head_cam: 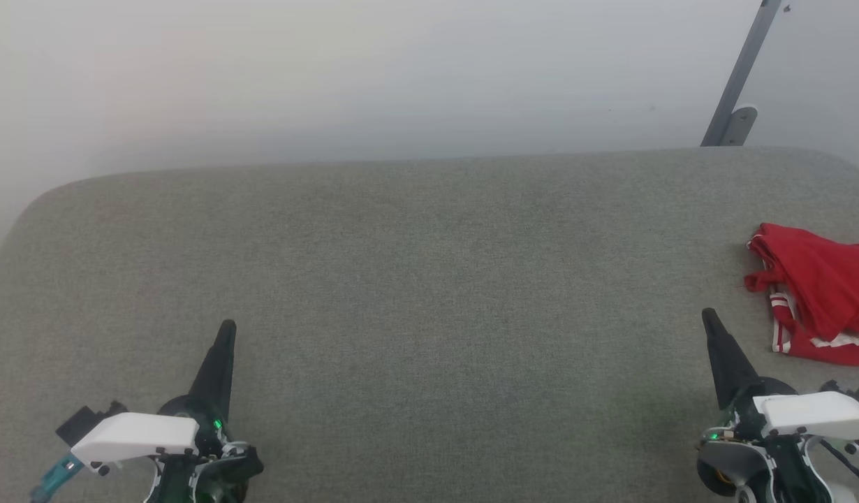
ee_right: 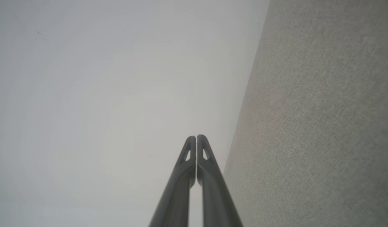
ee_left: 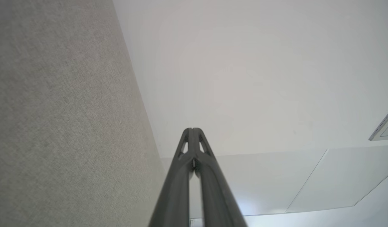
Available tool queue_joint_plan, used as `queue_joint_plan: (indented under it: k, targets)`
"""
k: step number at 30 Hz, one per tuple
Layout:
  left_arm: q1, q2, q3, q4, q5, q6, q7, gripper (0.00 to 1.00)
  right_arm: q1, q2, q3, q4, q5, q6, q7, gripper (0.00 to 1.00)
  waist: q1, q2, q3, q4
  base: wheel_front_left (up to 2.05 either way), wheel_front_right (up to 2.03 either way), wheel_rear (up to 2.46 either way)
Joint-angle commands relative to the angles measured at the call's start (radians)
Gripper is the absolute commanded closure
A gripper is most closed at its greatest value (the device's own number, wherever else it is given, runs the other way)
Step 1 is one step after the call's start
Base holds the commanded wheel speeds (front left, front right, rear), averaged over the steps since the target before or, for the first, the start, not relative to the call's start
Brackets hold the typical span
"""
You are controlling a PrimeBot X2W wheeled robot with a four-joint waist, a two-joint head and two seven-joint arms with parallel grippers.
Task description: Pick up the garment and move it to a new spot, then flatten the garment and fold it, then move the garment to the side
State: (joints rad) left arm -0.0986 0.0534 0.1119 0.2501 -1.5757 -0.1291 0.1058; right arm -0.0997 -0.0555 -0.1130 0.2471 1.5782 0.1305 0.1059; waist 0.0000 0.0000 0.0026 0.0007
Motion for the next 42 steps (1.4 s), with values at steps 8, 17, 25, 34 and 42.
queue_joint_plan:
  k: [8,17,25,34,42]
  targets:
    - [-0.016,-0.005,0.004,-0.007,-0.038,-0.003,0.012,1.00,-0.013,0.008,-0.002,-0.004,0.036,0.000,0.012,1.00,0.0000,0.0000,0.001,-0.001,0.00,0.00,0.00]
    - [-0.016,-0.005,0.004,-0.007,-0.038,-0.003,0.012,1.00,-0.013,0.008,-0.002,-0.004,0.036,0.000,0.011,1.00,0.0000,0.0000,0.001,-0.001,0.00,0.00,0.00]
    - [-0.016,-0.005,0.004,-0.007,-0.039,-0.003,0.012,1.00,-0.013,0.008,-0.002,-0.004,0.037,0.000,0.011,1.00,0.0000,0.0000,0.001,-0.001,0.00,0.00,0.00]
    - [-0.016,-0.005,0.004,-0.007,-0.039,-0.003,0.012,1.00,-0.013,0.008,-0.002,-0.004,0.037,0.000,0.011,1.00,0.0000,0.0000,0.001,-0.001,0.00,0.00,0.00]
    - [-0.016,-0.005,0.004,-0.007,-0.039,-0.003,0.012,1.00,-0.013,0.008,-0.002,-0.004,0.036,0.000,0.011,1.00,0.0000,0.0000,0.001,-0.001,0.00,0.00,0.00]
